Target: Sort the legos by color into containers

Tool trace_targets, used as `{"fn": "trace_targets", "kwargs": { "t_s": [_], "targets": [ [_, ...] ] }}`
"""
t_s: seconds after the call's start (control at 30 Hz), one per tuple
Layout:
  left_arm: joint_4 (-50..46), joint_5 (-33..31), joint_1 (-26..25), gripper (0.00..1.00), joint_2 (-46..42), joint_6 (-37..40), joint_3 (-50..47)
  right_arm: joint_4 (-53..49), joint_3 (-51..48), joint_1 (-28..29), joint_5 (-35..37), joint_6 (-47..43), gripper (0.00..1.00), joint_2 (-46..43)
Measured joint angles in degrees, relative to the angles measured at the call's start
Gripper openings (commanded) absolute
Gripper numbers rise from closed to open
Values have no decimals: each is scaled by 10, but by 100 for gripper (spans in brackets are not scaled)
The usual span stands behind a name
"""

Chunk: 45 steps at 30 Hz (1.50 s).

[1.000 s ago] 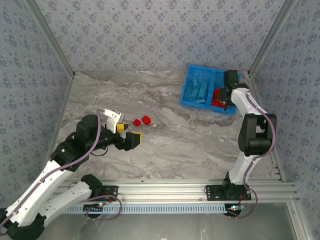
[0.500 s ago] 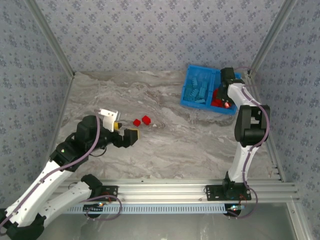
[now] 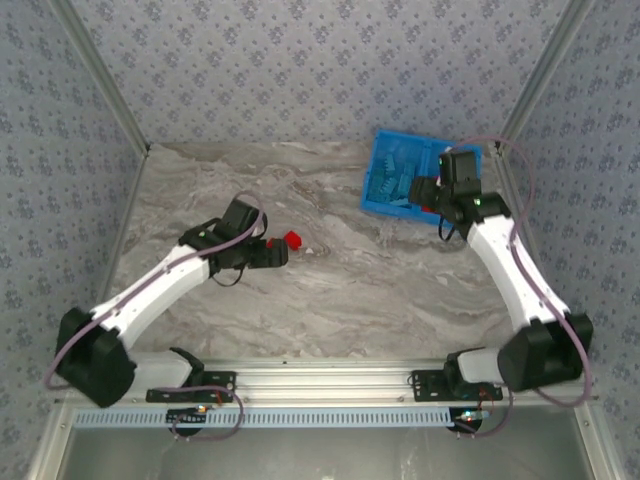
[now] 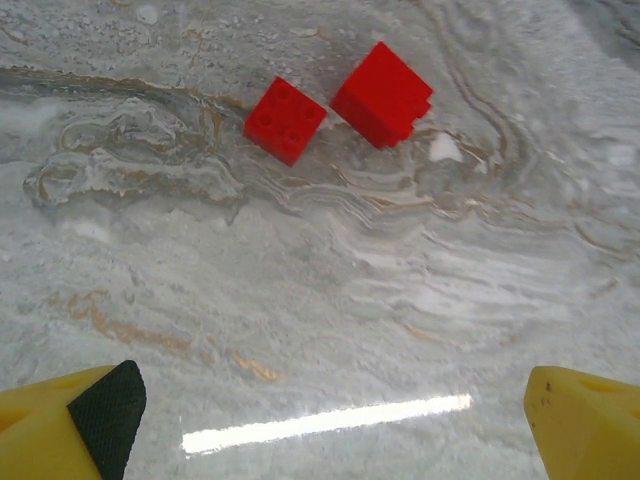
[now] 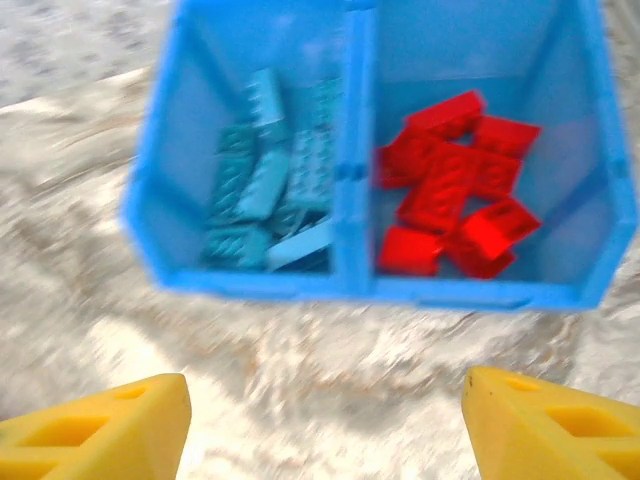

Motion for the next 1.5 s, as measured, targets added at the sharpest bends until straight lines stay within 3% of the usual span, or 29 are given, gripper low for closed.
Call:
{"fn": "trace_targets", "kwargs": {
  "t_s": [0.13,0.33,0.63,0.73,1.13,1.3,1.5],
  "targets": [
    [26,3,19,99,110,47,56,-8,-69,27,-27,-16,85,-76],
    [54,8,33,94,235,153,110,-49,-100,27,-27,-29,87,-108],
    [72,-5,59,58,319,215,148,-66,-101,27,-29,-31,88,-144],
    [77,-4,60,49,332,222,150,-70,-101,27,-29,-30,88,-143],
    [83,2,60,44,336,216,123,-72,-95,27,-39,-30,89,-140],
    [104,5,60,28,322,202,107,-73,-90,27,-43,-25,89,-141],
    [97,32,48,28,268,186,96,-78,-76,27,-48,-2,89,-147]
  ]
}}
